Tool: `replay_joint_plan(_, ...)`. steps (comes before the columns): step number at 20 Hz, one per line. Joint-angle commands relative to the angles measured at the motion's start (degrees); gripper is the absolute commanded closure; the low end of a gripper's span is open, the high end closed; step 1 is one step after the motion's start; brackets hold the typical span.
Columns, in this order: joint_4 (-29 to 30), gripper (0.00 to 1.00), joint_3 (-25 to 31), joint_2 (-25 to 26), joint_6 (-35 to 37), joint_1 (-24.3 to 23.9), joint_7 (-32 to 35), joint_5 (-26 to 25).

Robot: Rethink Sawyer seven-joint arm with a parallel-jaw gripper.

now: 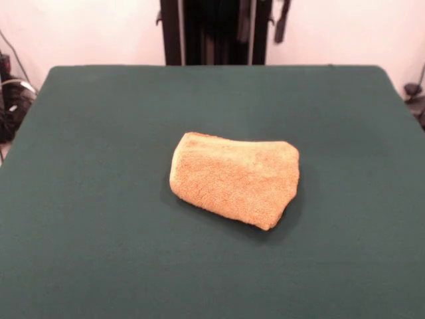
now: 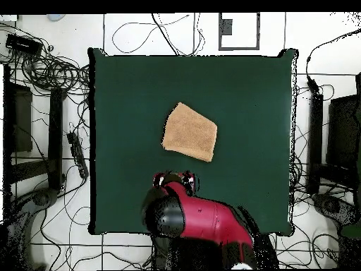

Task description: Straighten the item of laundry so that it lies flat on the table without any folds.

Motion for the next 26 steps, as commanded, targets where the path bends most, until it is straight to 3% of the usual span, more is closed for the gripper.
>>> replay_joint_plan(1,-13.0,0.00,1.7,11.6,2.9,2.1,6.1,-0.6)
replay_joint_plan(8,-25.0,0.00,3.8,19.1,7.3,0.7,4.5,1.2)
replay_joint_plan(14,-33.3,0.00,-0.2,23.5,8.8,4.6,9.7,4.0)
replay_joint_plan(26,-40.3,0.00,-1.1,30.0,10.4,6.0,11.2,6.7)
